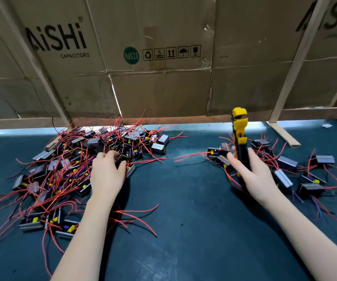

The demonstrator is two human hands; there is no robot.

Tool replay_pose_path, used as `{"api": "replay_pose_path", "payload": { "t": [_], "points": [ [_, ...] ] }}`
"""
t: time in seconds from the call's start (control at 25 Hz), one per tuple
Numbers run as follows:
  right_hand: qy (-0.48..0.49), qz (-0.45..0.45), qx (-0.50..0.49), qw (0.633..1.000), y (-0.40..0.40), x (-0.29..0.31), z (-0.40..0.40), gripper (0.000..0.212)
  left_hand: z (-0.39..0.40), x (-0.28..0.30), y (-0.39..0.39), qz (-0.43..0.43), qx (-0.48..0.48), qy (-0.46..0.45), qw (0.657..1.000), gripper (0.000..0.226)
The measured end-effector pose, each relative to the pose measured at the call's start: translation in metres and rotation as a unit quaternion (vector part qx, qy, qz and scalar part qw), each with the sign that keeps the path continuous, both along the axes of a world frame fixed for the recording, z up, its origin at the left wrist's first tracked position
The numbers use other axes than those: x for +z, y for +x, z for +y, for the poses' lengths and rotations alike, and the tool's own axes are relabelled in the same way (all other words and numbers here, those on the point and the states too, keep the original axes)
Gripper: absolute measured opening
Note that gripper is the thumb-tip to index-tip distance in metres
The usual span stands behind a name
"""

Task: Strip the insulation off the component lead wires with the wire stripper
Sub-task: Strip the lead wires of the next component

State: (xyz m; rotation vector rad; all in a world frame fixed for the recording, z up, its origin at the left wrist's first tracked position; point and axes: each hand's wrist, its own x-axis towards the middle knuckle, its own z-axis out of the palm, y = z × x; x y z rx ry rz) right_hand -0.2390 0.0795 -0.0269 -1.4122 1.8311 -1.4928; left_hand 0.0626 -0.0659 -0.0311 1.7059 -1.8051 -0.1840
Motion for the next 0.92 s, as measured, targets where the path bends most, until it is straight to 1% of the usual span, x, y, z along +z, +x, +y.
{"api": "replay_pose_path", "payload": {
  "t": [0.08,0.12,0.2,0.28,0.4,0.48,0.52,0.56,0.68,0.8,0.84,0.88,0.92],
  "points": [
    [-0.027,0.028,-0.038,0.999,-0.008,0.000,0.002,0.036,0.000,-0.001,0.001,0.011,-0.009,-0.008,1.000,0.029],
    [-0.047,0.023,-0.040,0.998,-0.011,-0.002,0.004,0.036,0.000,0.000,0.001,0.027,-0.012,-0.025,0.999,0.026],
    [-0.100,-0.007,-0.010,0.995,-0.011,-0.001,0.010,0.037,0.003,0.004,0.002,0.076,-0.018,-0.076,0.994,0.021],
    [-0.145,-0.035,0.038,0.988,-0.004,0.003,0.016,0.042,0.006,0.011,0.003,0.132,-0.018,-0.147,0.980,0.020],
    [-0.166,-0.042,0.090,0.981,0.006,0.010,0.025,0.049,0.014,0.022,0.004,0.217,0.003,-0.258,0.941,0.020],
    [-0.164,-0.034,0.095,0.981,0.009,0.009,0.030,0.045,0.019,0.030,0.003,0.304,0.011,-0.290,0.907,0.028],
    [-0.163,-0.043,0.093,0.981,0.011,0.008,0.032,0.042,0.022,0.034,0.002,0.331,0.015,-0.300,0.895,0.032],
    [-0.164,-0.060,0.092,0.980,0.012,0.008,0.034,0.043,0.026,0.037,0.001,0.337,0.023,-0.317,0.886,0.036],
    [-0.162,-0.142,0.077,0.974,0.013,0.007,0.034,0.059,0.036,0.047,-0.001,0.323,0.012,-0.380,0.867,0.033],
    [-0.170,-0.184,0.067,0.966,0.008,0.009,0.035,0.058,0.039,0.054,0.006,0.301,0.022,-0.427,0.852,0.031],
    [-0.173,-0.189,0.063,0.965,0.006,0.009,0.035,0.056,0.038,0.054,0.011,0.280,0.029,-0.433,0.856,0.032],
    [-0.175,-0.192,0.059,0.964,0.005,0.010,0.035,0.055,0.037,0.054,0.016,0.251,0.036,-0.428,0.868,0.033],
    [-0.175,-0.194,0.057,0.964,0.004,0.009,0.035,0.054,0.035,0.053,0.020,0.221,0.044,-0.405,0.886,0.033]
  ]
}}
